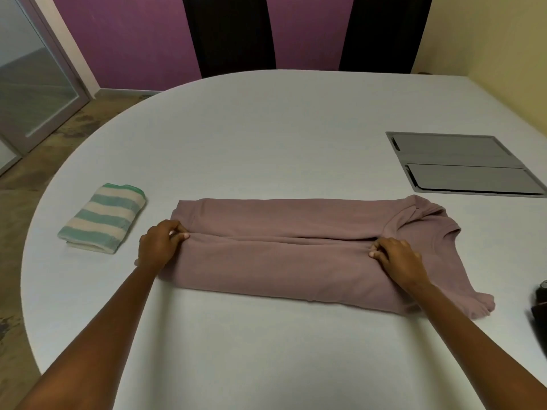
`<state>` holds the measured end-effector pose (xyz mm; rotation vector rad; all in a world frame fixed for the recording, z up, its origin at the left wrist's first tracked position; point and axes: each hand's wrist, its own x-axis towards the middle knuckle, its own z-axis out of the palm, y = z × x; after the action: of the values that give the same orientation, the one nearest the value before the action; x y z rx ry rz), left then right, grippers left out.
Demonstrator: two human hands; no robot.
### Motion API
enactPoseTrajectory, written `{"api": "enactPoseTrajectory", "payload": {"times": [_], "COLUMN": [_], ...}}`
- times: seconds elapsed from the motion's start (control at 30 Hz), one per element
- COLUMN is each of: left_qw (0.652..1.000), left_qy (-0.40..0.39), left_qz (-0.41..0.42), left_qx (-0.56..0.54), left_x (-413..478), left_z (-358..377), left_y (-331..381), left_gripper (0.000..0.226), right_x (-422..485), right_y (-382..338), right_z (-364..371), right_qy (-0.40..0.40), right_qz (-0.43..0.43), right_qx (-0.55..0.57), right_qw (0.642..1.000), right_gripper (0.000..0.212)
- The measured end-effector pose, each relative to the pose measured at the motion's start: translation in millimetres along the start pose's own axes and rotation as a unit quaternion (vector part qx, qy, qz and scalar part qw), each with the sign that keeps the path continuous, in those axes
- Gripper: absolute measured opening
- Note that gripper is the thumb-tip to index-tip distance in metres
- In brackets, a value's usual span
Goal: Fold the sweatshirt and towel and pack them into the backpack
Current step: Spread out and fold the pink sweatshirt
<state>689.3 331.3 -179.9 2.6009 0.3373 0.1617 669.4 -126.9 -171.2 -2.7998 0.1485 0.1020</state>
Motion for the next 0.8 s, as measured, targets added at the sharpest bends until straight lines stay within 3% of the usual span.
{"api": "enactPoseTrajectory", "payload": {"times": [0.1,0.2,0.33,0.53,0.6,0.7,0.8], "left_qw": [0.996,0.992,0.991,0.984,0.985,0.986,0.959], "left_qy": [0.031,0.045,0.054,0.146,0.163,0.138,0.087], "left_qz": [-0.068,-0.117,-0.112,-0.103,-0.058,0.09,0.265], "left_qx": [-0.046,-0.02,0.054,0.022,-0.007,-0.025,0.042], "left_x": [4,7,3,-17,-33,-63,-88], "left_z": [-2,4,22,33,43,66,91], "left_y": [6,16,26,41,59,87,114], "left_gripper": [0.014,0.017,0.019,0.014,0.021,0.034,0.035], "right_x": [3,2,0,-3,-12,-40,-74], "right_y": [0,1,2,-4,-17,-47,-77], "right_z": [-12,-7,18,18,19,31,58], "right_qy": [0.049,0.08,0.063,0.087,0.137,0.226,0.181], "right_qz": [0.009,0.046,0.081,0.071,0.064,0.004,-0.041], "right_qx": [0.007,0.009,-0.022,-0.078,-0.069,-0.06,-0.061], "right_qw": [0.999,0.996,0.994,0.991,0.986,0.972,0.981], "right_gripper": [0.013,0.015,0.018,0.015,0.022,0.027,0.041]}}
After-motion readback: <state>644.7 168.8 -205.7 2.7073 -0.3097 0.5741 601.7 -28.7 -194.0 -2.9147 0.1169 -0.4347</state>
